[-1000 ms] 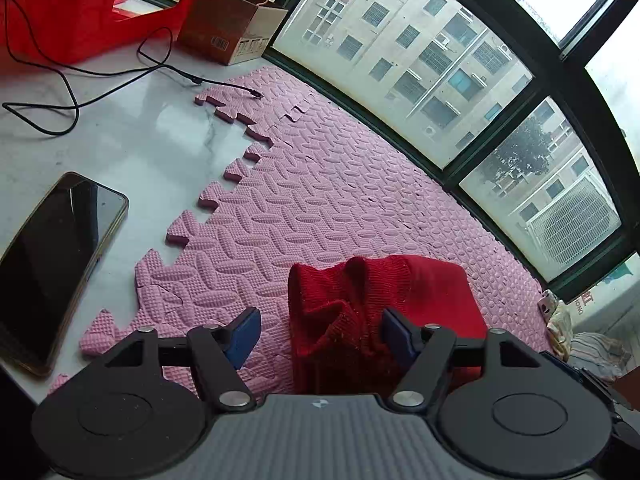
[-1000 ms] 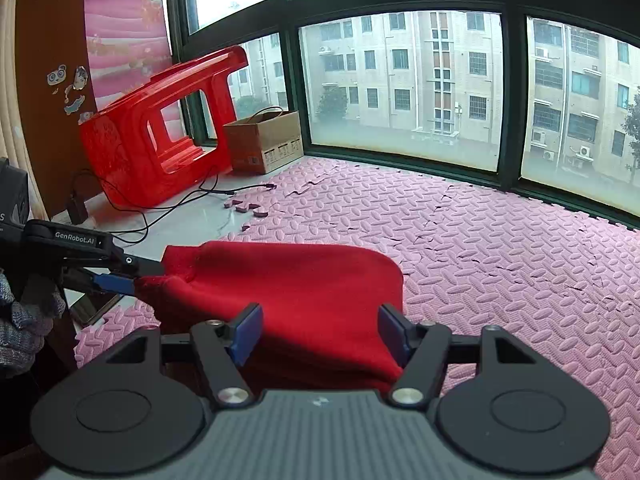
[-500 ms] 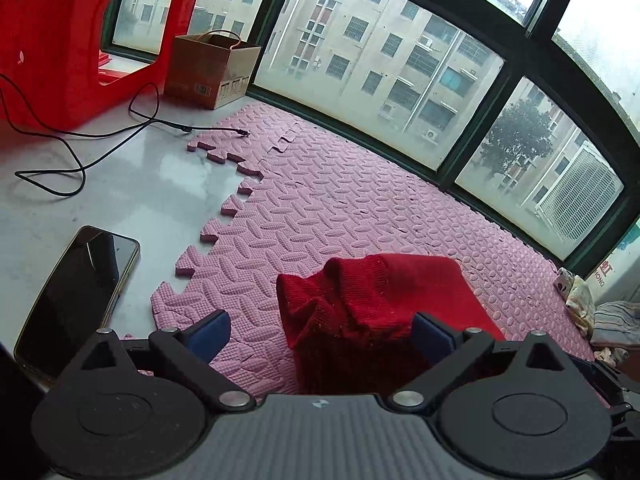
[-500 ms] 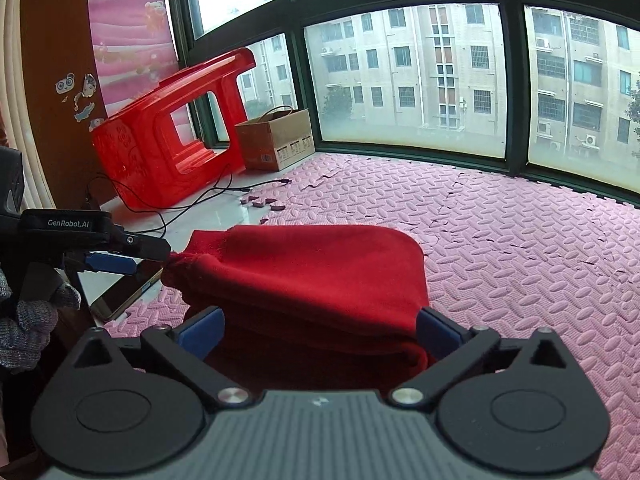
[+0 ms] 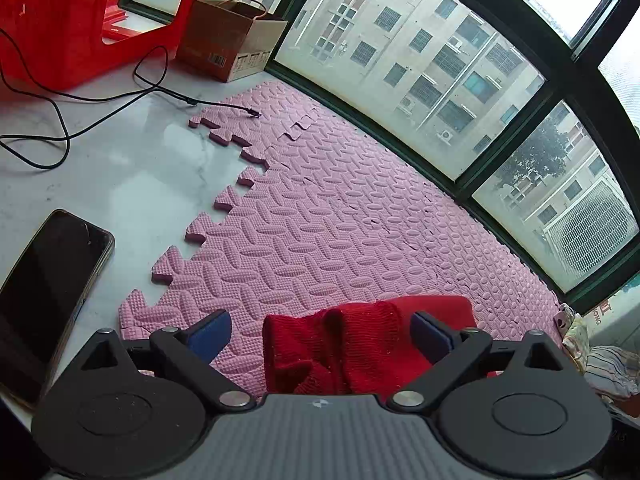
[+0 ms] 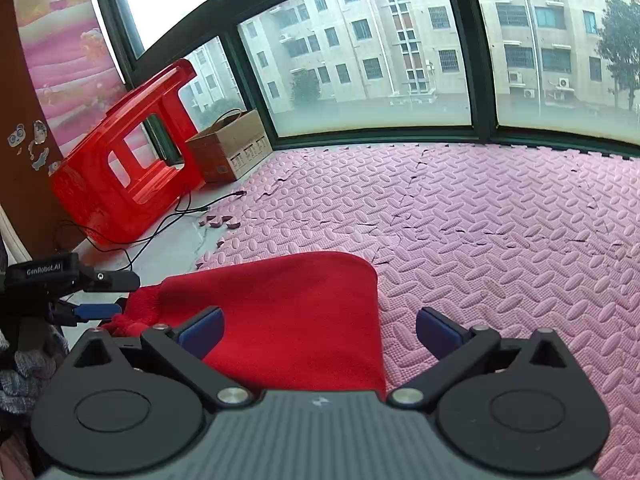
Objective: Fold clothes
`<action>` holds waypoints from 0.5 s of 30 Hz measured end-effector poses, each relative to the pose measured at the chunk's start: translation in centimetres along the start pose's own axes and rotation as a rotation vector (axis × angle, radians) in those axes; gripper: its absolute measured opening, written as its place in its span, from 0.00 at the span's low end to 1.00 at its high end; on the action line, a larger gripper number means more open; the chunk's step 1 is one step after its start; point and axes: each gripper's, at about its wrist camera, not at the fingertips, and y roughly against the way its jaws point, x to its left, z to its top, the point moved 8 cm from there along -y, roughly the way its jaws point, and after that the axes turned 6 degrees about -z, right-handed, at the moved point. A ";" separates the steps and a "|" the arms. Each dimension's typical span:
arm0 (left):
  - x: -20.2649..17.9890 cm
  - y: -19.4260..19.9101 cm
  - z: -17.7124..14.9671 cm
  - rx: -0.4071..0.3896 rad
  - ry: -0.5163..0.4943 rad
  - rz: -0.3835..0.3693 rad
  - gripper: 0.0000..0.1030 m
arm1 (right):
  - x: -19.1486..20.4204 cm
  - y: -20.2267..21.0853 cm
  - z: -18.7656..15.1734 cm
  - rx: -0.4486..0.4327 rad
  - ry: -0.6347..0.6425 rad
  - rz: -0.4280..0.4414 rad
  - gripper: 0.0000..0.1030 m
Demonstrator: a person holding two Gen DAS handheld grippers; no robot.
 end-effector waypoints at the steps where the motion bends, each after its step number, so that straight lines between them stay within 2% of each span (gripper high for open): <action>1: 0.3 -0.3 -0.3 0.012 0.007 -0.003 0.91 | -0.2 -0.5 0.1 0.010 -0.014 0.003 0.99; 5: 1.2 -1.3 -1.3 0.052 0.035 -0.014 0.85 | -1.3 -3.2 0.2 0.063 -0.065 0.015 0.93; 10: 1.9 -1.8 -2.4 0.087 0.052 -0.047 0.84 | -2.3 -5.6 -0.4 0.121 -0.110 0.019 0.90; 15: 2.5 -2.2 -3.3 0.124 0.099 -0.110 0.83 | -3.1 -6.8 -1.4 0.178 -0.175 0.070 0.87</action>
